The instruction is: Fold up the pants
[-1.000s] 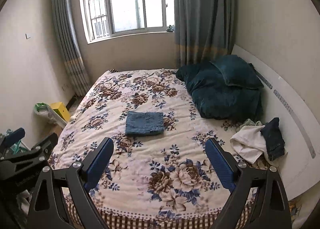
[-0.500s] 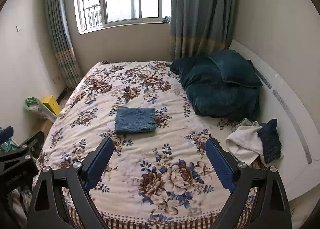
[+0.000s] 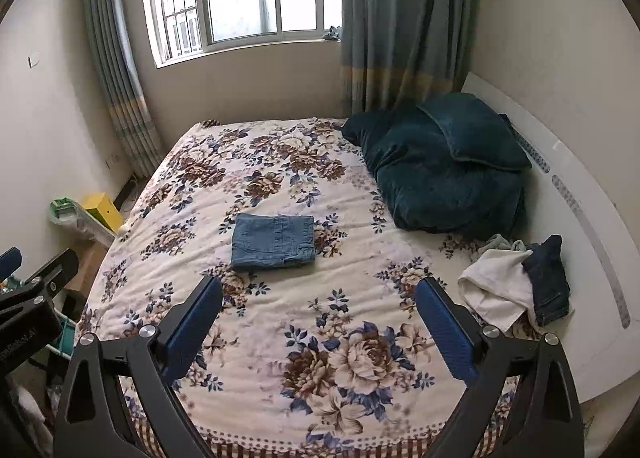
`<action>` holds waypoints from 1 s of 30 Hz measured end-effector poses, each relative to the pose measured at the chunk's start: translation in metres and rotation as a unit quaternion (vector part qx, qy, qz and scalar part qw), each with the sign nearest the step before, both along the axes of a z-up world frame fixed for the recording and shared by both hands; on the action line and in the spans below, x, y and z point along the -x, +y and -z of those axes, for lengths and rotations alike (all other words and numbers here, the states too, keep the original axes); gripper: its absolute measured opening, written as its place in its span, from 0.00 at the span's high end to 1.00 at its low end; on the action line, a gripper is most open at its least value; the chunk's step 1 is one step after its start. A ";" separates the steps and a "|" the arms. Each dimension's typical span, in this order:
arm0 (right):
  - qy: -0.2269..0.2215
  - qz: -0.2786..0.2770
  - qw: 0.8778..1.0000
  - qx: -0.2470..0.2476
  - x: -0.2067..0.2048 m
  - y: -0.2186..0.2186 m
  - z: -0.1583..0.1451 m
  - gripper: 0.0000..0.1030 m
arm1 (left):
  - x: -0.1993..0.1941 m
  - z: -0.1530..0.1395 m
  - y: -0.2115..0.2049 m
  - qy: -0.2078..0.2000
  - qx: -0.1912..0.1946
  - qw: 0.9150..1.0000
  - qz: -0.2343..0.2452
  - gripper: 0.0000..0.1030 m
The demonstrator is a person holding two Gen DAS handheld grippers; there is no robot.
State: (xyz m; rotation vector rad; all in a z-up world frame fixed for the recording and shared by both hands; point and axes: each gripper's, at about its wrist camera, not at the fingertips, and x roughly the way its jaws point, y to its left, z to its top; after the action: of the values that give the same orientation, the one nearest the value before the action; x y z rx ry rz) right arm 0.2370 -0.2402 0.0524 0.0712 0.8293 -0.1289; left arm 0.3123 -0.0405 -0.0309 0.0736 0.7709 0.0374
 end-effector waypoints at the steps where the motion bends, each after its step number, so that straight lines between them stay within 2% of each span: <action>1: -0.001 0.001 1.000 0.000 0.001 0.000 0.001 0.04 | 0.001 0.000 0.000 0.000 0.001 1.000 0.000 0.00; 30: 0.002 -0.005 1.000 0.000 0.002 0.005 0.002 0.03 | 0.002 0.004 0.000 0.005 -0.004 1.000 0.008 0.00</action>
State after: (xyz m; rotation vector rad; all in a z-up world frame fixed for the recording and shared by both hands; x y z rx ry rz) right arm 0.2346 -0.2352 0.0500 0.0678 0.8328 -0.1195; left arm 0.3102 -0.0410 -0.0352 0.0881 0.7809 0.0247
